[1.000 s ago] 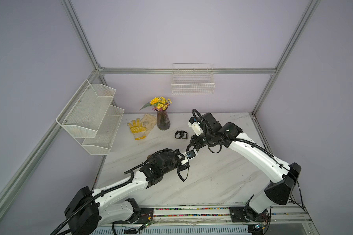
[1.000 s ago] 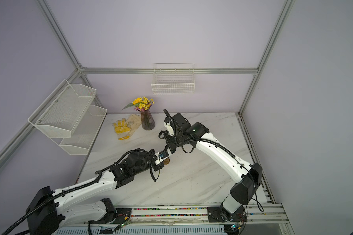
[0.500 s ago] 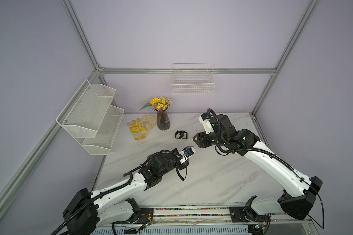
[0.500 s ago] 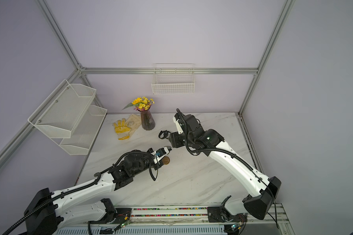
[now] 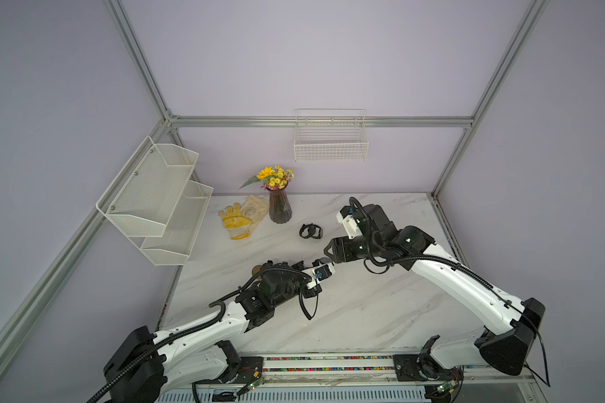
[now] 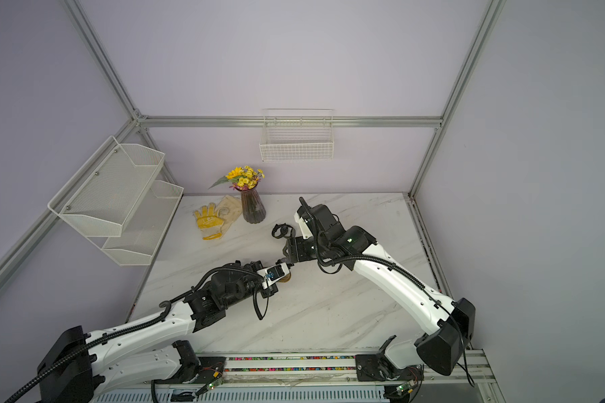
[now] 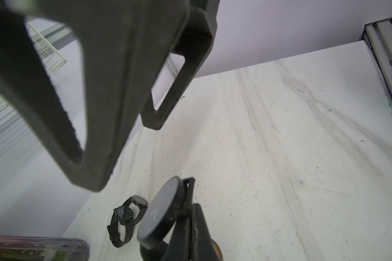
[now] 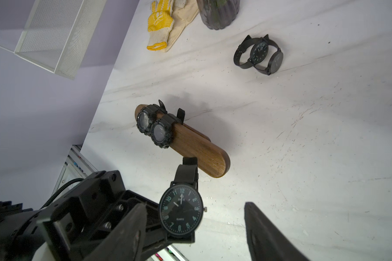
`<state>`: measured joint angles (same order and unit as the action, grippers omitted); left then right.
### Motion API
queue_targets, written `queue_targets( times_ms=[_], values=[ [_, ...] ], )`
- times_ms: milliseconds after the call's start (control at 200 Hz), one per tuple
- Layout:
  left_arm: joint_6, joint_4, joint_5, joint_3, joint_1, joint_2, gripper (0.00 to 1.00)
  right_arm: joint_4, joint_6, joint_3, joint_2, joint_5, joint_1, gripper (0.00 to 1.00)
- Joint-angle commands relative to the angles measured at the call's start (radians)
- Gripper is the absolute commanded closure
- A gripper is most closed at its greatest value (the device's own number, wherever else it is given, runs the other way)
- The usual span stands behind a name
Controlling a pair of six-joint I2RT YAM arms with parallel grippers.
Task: Place watch on stand
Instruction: Pick up the watch at the center of the board.
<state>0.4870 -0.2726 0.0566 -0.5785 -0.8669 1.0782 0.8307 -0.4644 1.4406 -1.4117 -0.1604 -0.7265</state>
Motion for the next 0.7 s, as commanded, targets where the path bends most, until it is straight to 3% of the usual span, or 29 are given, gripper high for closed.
queue_targets(
  times_ms=[0,695],
  values=[
    [0.110,-0.036,0.032,0.024,-0.008,-0.021,1.00,0.007,-0.068,-0.033,0.010,-0.045,0.004,0.28],
    [0.349,-0.106,0.125,0.058,-0.013,0.013,1.00,0.036,-0.133,-0.094,0.008,-0.108,0.002,0.35]
  ],
)
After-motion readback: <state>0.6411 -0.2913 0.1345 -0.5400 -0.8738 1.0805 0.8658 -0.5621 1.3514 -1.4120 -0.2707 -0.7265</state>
